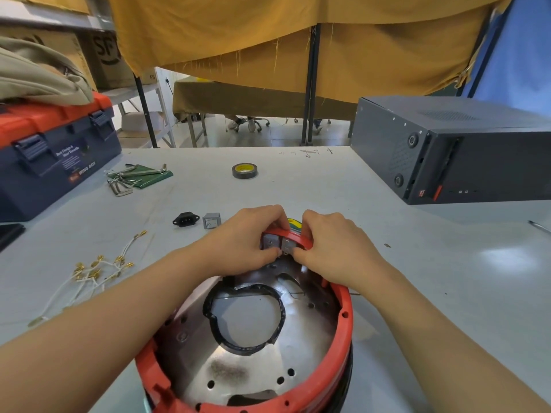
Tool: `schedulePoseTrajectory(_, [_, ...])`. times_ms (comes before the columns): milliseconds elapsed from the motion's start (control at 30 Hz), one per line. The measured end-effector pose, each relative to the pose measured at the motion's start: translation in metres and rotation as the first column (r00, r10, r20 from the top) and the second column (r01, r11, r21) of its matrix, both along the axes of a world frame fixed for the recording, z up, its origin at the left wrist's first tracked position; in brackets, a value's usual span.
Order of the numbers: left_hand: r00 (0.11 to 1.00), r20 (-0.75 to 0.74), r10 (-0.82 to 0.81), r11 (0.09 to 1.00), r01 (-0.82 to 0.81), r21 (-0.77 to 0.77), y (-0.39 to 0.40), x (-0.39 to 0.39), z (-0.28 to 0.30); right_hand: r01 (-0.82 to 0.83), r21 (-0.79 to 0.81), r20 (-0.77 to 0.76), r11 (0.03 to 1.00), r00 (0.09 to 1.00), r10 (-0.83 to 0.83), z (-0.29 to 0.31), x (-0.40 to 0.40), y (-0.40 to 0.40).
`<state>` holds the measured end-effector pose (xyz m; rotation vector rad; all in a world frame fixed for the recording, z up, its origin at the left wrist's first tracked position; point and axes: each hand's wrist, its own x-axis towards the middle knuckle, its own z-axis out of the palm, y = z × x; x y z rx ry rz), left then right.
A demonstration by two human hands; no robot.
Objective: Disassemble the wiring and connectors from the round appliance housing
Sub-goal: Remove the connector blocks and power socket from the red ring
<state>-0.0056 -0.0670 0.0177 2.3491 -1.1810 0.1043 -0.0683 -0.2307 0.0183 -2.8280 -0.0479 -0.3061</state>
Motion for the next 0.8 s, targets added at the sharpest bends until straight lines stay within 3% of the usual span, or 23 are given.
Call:
schedulePoseTrajectory(233, [0.998, 0.044, 0.054, 0.995, -0.058, 0.078, -0.0018, 0.0005, -0.0060, 0.038, -0.192, 0.024, 0.981, 0.999, -0.033, -0.0003, 0.0000, 0.0040])
schedulePoseTrajectory(800, [0.999, -0.026, 0.031, 0.998, -0.029, 0.062, -0.0035, 0.0039, -0.0027, 0.067, -0.022, -0.101, 0.997, 0.992, -0.069, 0.0023, 0.0063, 0.0035])
